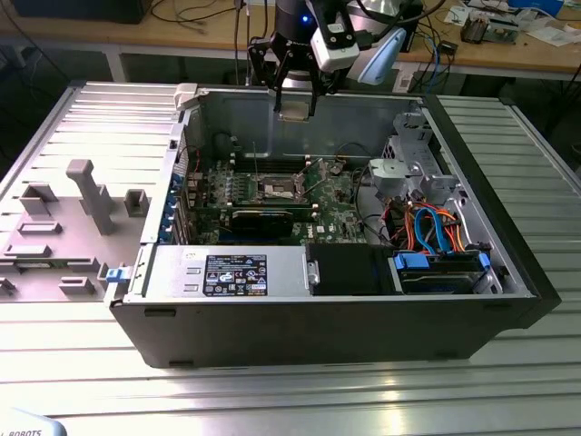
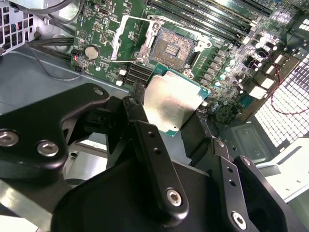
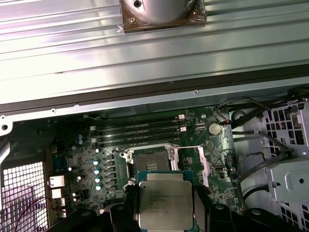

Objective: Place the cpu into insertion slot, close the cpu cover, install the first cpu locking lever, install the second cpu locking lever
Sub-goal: 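Place the cpu into insertion slot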

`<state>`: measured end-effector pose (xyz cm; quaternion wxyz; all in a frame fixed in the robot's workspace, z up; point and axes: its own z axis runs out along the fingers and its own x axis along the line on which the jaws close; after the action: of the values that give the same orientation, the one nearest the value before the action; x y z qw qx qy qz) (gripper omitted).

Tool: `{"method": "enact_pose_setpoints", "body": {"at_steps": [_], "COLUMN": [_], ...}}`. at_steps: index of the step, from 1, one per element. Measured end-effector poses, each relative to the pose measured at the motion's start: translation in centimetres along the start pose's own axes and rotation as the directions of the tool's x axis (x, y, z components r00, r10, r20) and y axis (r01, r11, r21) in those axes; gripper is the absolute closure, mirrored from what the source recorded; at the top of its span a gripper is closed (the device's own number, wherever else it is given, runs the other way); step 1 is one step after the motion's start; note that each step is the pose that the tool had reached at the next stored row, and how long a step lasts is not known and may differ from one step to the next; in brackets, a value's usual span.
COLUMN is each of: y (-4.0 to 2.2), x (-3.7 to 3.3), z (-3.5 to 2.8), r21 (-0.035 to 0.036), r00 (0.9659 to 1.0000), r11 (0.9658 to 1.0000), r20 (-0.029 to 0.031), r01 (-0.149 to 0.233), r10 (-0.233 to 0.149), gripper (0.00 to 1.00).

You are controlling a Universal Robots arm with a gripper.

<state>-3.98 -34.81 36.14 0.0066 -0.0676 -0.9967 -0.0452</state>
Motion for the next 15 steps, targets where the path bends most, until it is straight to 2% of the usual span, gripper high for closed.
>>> {"method": "enact_pose_setpoints", "body": {"at_steps": [6, 9, 15], "y": [0.0, 0.0, 0.0], "x": [0.0, 0.0, 0.0], "z": [0.0, 0.0, 0.01], "r21": [-0.0005, -0.0011, -0.0012], "r00": [0.9998, 0.9986, 0.9984], "r11": [0.9998, 0.9986, 0.9985], "r20": [0.002, 0.0047, 0.005], "r01": [-0.022, -0.053, -0.056], "r10": [0.022, 0.053, 0.056], "gripper": [0.46, 0.46, 0.46]}}
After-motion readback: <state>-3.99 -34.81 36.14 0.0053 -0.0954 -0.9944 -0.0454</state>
